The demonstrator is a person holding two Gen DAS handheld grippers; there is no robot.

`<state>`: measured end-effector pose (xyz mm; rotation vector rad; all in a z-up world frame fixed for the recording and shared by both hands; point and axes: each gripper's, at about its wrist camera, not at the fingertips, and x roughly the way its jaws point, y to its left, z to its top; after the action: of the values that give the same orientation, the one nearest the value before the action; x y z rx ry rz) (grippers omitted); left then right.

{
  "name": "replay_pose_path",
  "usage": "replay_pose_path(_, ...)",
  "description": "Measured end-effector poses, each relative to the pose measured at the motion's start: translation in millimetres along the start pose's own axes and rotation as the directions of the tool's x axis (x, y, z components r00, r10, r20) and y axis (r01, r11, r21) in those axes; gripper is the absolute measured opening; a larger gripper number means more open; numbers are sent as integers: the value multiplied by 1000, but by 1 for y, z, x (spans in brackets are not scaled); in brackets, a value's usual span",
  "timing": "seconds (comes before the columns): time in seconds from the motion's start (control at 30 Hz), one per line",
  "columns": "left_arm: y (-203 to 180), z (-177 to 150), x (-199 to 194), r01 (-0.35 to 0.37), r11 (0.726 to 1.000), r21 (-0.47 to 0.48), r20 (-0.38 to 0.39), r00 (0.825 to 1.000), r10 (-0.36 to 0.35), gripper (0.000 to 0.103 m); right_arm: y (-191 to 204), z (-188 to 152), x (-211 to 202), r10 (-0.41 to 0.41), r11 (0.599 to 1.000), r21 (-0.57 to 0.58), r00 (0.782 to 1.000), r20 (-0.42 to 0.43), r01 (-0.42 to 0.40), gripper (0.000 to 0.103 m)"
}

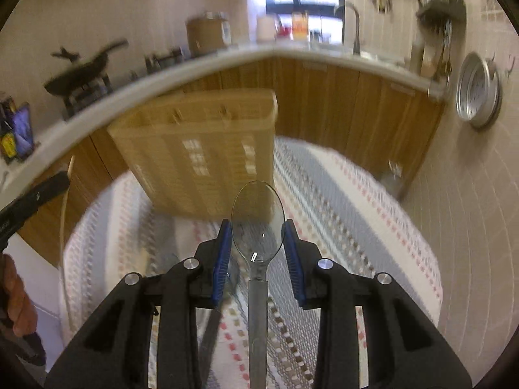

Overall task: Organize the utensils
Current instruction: 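Carry the chopstick into the basket and open the left tool while the right tool carries the spoon over it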

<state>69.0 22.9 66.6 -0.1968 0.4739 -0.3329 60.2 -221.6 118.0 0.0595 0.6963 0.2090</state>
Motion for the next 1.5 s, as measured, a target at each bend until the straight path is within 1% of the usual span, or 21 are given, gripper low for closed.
replay_pose_path(0.03,-5,8,-6,7,1000,5,61,998,-8,3,-5,11,3,10,1000,7,1000,21,-10,29)
replay_pose_path(0.07,-7,15,-11,11,1000,8,98,995,-11,3,-6,18,-5,26,1000,15,998,56,-27,29)
replay_pose_path(0.1,-11,25,-14,7,1000,13,153,988,-9,3,-7,25,-14,38,999,20,995,97,-40,29)
replay_pose_path(0.23,-24,65,-18,24,1000,18,280,960,-28,3,-2,57,-30,66,997,18,969,238,-73,29)
replay_pose_path(0.3,-28,78,-13,44,999,14,319,947,-46,3,0,75,-27,68,997,17,952,297,-76,29)
replay_pose_path(0.43,-28,107,-1,49,999,8,400,915,-48,3,-7,109,-18,75,993,49,914,398,-103,29)
replay_pose_path(0.53,-26,120,13,46,999,12,427,903,-47,3,-18,128,-4,76,988,85,891,447,-126,29)
replay_pose_path(0.6,-24,125,22,38,999,17,445,895,-42,3,-26,140,10,75,981,120,871,486,-152,29)
replay_pose_path(0.67,-22,126,32,28,999,18,461,887,-34,3,-30,144,23,54,981,135,862,505,-141,29)
replay_pose_path(0.73,-19,126,41,27,1000,16,464,885,-31,3,-33,145,36,47,982,136,859,510,-134,29)
replay_pose_path(0.8,-17,123,51,16,1000,13,467,884,-20,3,-31,145,55,32,986,126,866,500,-109,29)
replay_pose_path(0.87,-13,118,59,-1,1000,12,468,884,-5,3,-27,137,69,25,989,113,873,487,-91,29)
replay_pose_path(0.93,-13,113,64,-12,1000,16,470,883,4,3,-24,129,79,0,993,100,871,491,-56,29)
replay_pose_path(1.03,-14,104,72,-31,999,41,474,881,8,3,-22,120,88,-16,996,87,869,494,-31,29)
replay_pose_path(1.13,-18,96,77,-59,996,60,478,878,23,3,-20,113,97,-18,998,68,873,487,-17,29)
replay_pose_path(1.2,-21,92,79,-64,996,70,477,879,23,3,-17,109,100,-18,999,52,875,483,-7,29)
replay_pose_path(1.3,-29,84,81,-103,990,98,478,877,44,3,-11,101,101,-30,999,27,872,488,19,30)
replay_pose_path(1.37,-31,79,81,-114,988,106,474,879,51,4,-8,97,100,-34,999,15,873,487,30,30)
replay_pose_path(1.43,-31,75,79,-128,986,106,476,877,63,4,-7,93,101,-44,999,17,876,481,41,30)
replay_pose_path(1.5,-27,75,79,-121,988,93,461,885,65,4,-8,92,102,-49,999,24,880,473,43,30)
